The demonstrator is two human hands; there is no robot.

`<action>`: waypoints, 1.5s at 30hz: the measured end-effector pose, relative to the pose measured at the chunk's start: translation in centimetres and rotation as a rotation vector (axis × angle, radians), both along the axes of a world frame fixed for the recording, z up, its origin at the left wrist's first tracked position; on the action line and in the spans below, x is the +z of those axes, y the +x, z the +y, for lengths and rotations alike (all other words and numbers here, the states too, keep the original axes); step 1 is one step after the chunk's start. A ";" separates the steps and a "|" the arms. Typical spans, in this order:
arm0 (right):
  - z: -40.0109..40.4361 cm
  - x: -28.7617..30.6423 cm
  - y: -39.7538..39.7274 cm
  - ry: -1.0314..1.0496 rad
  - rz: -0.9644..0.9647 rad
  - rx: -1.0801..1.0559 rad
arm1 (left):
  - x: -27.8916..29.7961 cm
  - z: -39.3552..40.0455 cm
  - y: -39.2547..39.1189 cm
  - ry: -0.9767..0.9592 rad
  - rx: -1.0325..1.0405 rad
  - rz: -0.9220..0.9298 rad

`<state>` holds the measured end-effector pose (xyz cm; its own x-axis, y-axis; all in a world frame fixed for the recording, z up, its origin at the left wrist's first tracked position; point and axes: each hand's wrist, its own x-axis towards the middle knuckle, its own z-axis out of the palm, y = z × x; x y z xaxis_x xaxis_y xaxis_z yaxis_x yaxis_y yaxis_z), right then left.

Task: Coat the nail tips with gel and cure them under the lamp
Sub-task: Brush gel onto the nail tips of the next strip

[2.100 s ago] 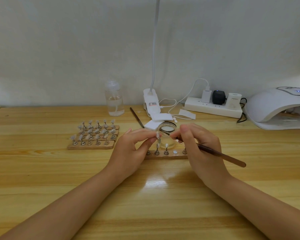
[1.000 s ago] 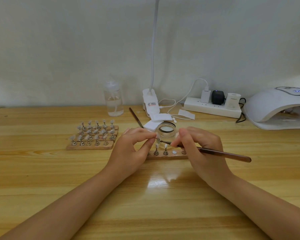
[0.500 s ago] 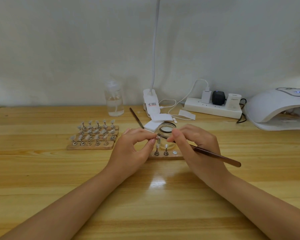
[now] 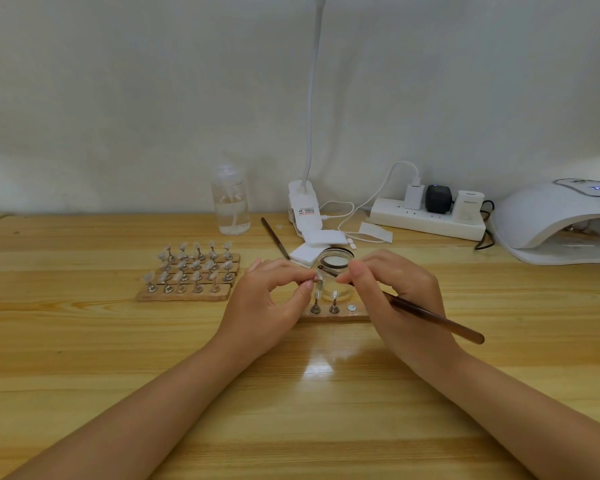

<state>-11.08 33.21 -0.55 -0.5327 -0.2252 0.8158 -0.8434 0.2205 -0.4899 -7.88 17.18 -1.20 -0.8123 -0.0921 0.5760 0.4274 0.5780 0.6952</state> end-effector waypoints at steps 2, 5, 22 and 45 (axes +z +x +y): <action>-0.1 -0.1 0.0 0.015 0.011 0.002 | 0.0 0.0 0.0 0.001 0.000 0.003; -0.1 -0.1 -0.1 0.029 0.031 0.002 | 0.0 0.0 0.0 0.000 0.006 0.008; -0.1 -0.1 0.0 -0.036 -0.022 0.011 | 0.0 0.0 0.0 -0.010 -0.019 0.007; -0.2 0.3 0.5 -0.112 -0.172 0.058 | -0.2 -0.1 -0.2 -0.029 -0.042 0.049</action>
